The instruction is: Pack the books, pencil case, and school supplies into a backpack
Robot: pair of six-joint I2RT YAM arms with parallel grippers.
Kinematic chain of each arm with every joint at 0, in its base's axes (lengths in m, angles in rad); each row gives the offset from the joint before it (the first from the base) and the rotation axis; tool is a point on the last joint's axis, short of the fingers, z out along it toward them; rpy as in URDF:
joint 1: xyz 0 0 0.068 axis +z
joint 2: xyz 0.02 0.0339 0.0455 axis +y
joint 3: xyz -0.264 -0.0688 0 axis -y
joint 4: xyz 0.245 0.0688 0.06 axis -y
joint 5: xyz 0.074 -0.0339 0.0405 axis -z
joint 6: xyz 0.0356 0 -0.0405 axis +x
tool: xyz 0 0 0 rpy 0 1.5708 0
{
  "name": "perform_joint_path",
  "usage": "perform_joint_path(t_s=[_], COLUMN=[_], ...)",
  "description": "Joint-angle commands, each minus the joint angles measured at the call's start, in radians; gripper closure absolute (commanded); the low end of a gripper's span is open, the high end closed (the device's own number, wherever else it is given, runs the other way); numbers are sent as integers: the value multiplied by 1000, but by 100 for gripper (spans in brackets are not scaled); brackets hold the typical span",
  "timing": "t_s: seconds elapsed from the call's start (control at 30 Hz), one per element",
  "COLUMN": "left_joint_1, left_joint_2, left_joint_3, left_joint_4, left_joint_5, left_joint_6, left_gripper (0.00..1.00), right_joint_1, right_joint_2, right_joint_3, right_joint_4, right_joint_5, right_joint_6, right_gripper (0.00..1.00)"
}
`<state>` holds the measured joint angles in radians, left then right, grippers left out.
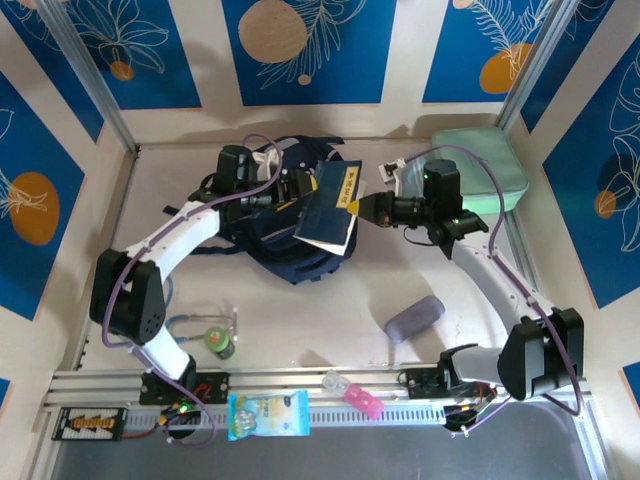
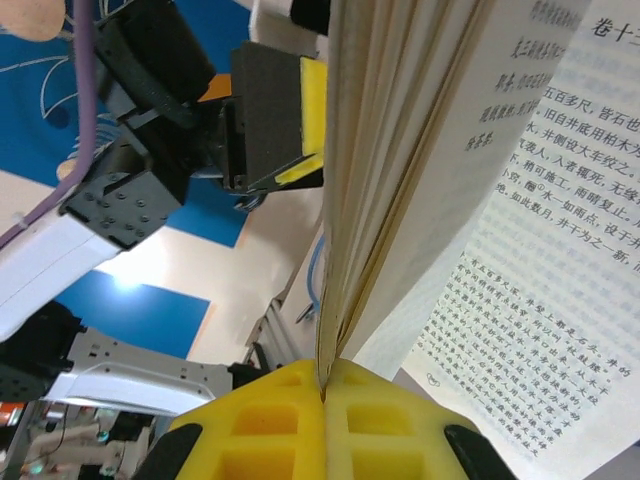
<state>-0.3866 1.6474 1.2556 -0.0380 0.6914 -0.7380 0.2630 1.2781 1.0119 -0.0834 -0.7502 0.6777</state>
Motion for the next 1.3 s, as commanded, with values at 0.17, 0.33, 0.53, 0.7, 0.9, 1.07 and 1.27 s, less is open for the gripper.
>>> perform_joint_path(t_s=[0.17,0.33,0.53,0.7,0.9,1.07,1.27], left_joint_1=[2,1,2,1,18,36,35], left_joint_2=[7,23,-1,-18,-70,-147,-193], left_joint_3=[-55,-44,-15,12,25,-18,-68], left_joint_4=[342,366,220,108,17,67,212], left_joint_5=[193,224,183,133,-17,-236,-444], left_joint_6=[-202,-229,-122,-39,6,-55,-203], left_gripper=[17,40,63,91,100,100,100], right_joint_1=[22,18,-4,-11,-50,-35,47], right_joint_2=[41,72,110,128,85,40,89], right_joint_3=[47,64,94,109,48,-78,-131], right_joint_4=[71,23,-92,-134,-107,101,333], right_joint_5=[-130,-117,-49,-13,183,228,243], right_joint_6=[-16,-47,-85,-87,54,261,573], right_gripper=[100,100,100,100,41,15,6])
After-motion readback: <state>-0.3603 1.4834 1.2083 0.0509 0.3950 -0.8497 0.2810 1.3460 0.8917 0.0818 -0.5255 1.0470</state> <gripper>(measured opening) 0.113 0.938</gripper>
